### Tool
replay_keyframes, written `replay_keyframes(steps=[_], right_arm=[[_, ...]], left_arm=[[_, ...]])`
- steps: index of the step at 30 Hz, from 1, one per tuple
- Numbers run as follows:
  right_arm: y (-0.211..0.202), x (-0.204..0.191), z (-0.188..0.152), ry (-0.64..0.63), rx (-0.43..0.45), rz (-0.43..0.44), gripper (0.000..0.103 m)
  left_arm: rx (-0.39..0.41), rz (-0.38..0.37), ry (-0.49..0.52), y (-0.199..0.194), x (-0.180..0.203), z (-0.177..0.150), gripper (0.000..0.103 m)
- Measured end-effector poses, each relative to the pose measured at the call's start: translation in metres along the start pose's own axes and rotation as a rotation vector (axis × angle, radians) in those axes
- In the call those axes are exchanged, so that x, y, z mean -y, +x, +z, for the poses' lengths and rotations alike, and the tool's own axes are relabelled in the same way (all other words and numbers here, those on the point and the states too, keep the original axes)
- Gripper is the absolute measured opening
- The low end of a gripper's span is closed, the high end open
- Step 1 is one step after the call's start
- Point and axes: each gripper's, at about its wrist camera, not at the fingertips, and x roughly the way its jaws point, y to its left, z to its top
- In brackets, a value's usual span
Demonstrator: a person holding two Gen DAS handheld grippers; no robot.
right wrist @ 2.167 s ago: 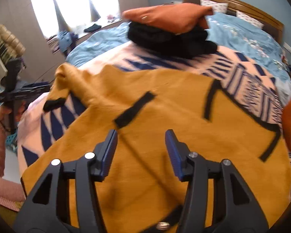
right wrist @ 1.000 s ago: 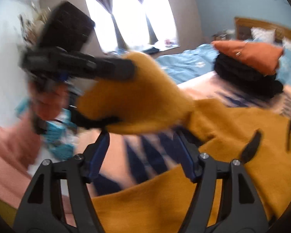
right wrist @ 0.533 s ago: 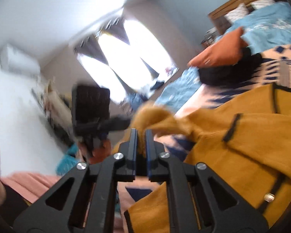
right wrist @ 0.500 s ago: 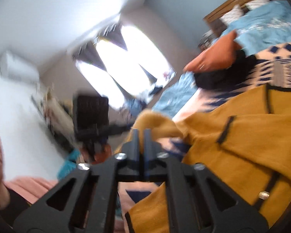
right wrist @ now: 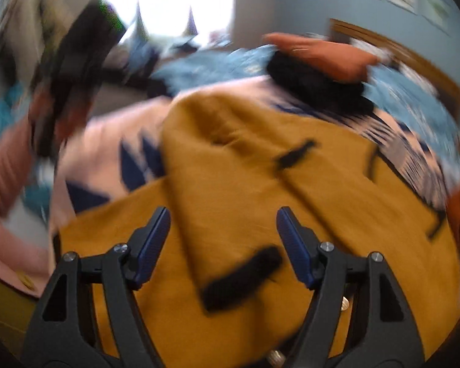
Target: Fold clothes
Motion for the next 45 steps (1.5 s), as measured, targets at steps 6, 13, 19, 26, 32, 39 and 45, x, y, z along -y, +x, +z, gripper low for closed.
replay_keyframes(steps=[6,13,19,26,32,39,45], right_arm=[[0.032,-0.004,-0.005,-0.040,-0.092,-0.010,0.011],[-0.056,0.073,-0.009,0.393,0.192,0.313,0.010],[-0.130,0.139,-0.042,0.734,0.414,0.369,0.010],[-0.100,0.197,-0.110,1.003,0.136,0.011,0.031],[-0.103,0.186,-0.110,0.791,0.096,-0.152,0.066],[-0.081,0.156,-0.088,0.448,0.016,-0.259,0.073],[-0.045,0.178,-0.072,0.453,-0.012,-0.180,0.066]], left_arm=[[-0.001,0.065,-0.075,-0.007,-0.029,-0.008,0.080],[-0.002,0.039,-0.101,-0.004,-0.042,-0.009,0.081],[-0.046,0.016,-0.005,0.020,-0.019,-0.002,0.082],[-0.128,0.039,0.182,0.073,0.031,0.016,0.082],[-0.176,0.145,0.322,0.106,0.057,0.021,0.082],[-0.176,0.315,0.478,0.128,0.072,0.018,0.032],[-0.184,0.386,0.522,0.130,0.071,0.014,0.012]])
